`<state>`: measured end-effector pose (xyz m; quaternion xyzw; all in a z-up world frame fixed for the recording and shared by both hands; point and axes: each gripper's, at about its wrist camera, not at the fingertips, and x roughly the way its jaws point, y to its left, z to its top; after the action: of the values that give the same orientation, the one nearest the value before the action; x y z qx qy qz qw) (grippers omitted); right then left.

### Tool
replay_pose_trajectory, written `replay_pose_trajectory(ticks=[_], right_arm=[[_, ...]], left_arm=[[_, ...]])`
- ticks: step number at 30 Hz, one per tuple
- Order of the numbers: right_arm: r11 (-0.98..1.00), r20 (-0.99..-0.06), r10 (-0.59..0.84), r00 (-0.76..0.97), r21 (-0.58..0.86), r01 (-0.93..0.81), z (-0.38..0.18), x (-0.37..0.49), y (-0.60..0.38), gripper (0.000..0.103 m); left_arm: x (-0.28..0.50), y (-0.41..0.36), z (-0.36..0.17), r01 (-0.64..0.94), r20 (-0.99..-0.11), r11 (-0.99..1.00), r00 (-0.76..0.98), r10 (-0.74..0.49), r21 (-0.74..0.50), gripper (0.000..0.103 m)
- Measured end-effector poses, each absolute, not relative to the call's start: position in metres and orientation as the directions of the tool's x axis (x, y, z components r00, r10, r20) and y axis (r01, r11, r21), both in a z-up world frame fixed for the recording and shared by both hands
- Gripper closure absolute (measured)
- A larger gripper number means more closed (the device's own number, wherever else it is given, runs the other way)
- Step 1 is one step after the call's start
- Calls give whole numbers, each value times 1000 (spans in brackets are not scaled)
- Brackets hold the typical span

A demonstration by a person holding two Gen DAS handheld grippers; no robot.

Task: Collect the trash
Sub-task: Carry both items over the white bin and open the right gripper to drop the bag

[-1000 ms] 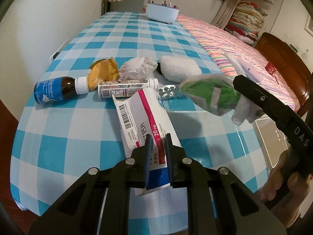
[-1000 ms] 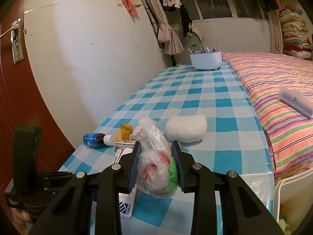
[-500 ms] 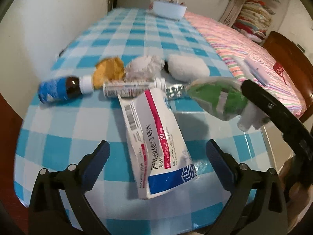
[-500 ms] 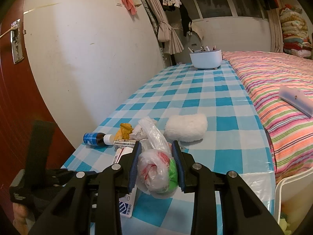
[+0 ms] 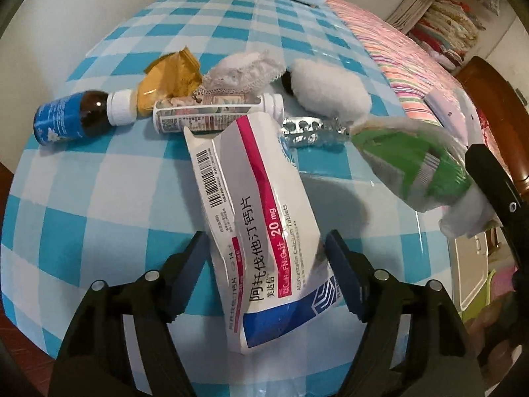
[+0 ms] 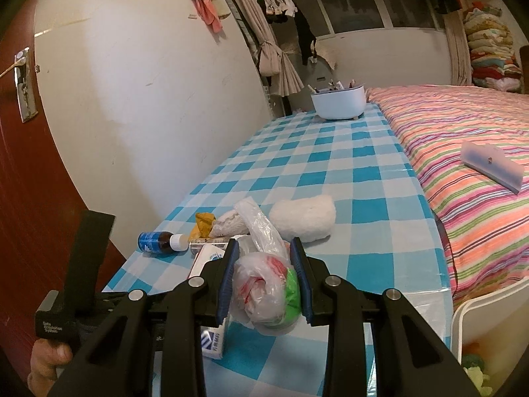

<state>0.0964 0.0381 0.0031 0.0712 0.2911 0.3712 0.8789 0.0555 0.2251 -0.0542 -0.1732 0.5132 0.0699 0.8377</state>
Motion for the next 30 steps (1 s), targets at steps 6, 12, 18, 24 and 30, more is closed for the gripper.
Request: replay_pose_trajectory(ticks=[6,12,18,24,30], right_arm=[[728,-453,681,575,331,-600,5,95,28,71],[743,-445,667,597,333,-581,8,97,14,71],[756,-432,653,622,332,-564,11,96,-1,71],[772,-418,635,650,333,-541,15,96,-18,71],[795,-406,607,683,322,-515,20,93,-37,71]], left_arm=[[50,210,-31,-251,-847,955,532,-2,-160,67],[50,195,-29,-216,-831,964,556,-11,-157,68],[48,182,-14,-181,-794,973,608,-6,-146,70],[51,167,-10,-148,-778,979,628,-15,-138,70],[53,153,-2,-119,-758,983,652,-27,-137,70]])
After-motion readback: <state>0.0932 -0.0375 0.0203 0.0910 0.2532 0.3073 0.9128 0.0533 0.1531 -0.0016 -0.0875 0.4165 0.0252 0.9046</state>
